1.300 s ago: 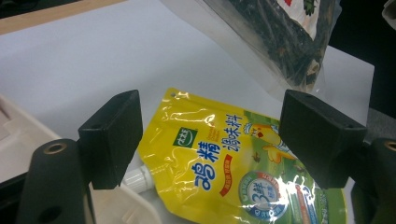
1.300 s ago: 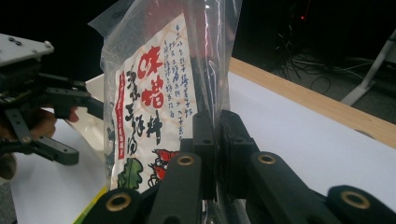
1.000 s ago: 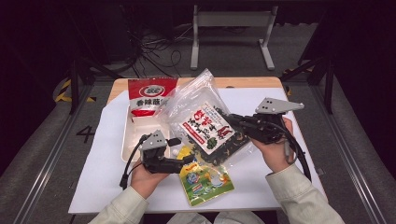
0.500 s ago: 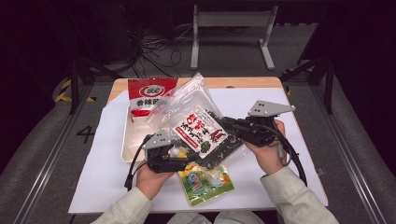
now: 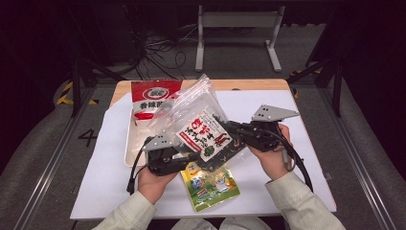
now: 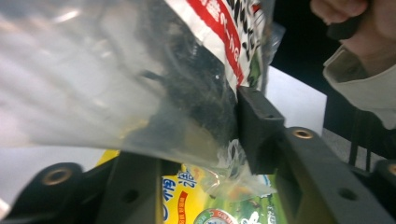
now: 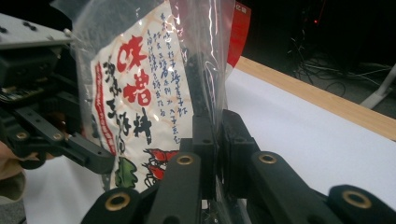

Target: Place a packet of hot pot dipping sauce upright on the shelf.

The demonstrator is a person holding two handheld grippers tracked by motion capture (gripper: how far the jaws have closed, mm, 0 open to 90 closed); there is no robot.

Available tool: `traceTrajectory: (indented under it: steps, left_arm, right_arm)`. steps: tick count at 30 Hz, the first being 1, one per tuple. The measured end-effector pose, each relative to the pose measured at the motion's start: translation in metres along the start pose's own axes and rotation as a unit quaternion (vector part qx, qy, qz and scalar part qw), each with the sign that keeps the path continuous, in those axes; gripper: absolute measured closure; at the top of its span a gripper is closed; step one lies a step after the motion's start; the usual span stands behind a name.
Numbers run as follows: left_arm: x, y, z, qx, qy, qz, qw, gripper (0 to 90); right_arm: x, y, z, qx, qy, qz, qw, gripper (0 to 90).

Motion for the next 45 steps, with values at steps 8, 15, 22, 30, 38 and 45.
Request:
traceTrajectory:
  steps: [8,15,22,30,38,45]
  left_arm:
    - [-0.006,0.009,-0.002,0.020,-0.014,-0.002,0.9997,72.2]
    - [-0.013,0.016,-0.006,0.021,-0.047,0.000,0.9987,73.8]
    - [-0.023,0.027,-0.010,0.018,-0.098,0.008,0.9950,73.9]
    - [-0.039,0.053,0.005,-0.010,-0.132,0.019,0.9910,73.9]
    - [-0.046,0.066,0.016,-0.035,-0.162,0.048,0.9850,73.8]
    - [-0.054,0.080,0.028,-0.059,-0.178,0.057,0.9807,73.7]
  right_arm:
    - [0.002,0.000,0.001,-0.001,0.006,0.007,1.0000,83.6]
    - [0.001,0.007,-0.002,-0.018,-0.002,-0.003,0.9998,75.3]
    - [0.000,0.021,-0.006,-0.025,-0.005,-0.017,0.9995,66.2]
    - [0.010,0.045,-0.023,-0.008,-0.019,-0.010,0.9997,63.9]
    - [0.024,0.056,-0.037,0.005,-0.035,-0.002,0.9994,62.2]
    - [0.037,0.059,-0.045,0.014,-0.043,0.004,0.9990,58.7]
Point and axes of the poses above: each handheld gripper's, and its own axes: y roughly backward along the jaws, x roughly out of its underside, z roughly to its left, the point moved 8 cm from there along -y, roughly forward along the jaws, and after that the axes turned 7 degrees about -x, right-handed, at the moved point
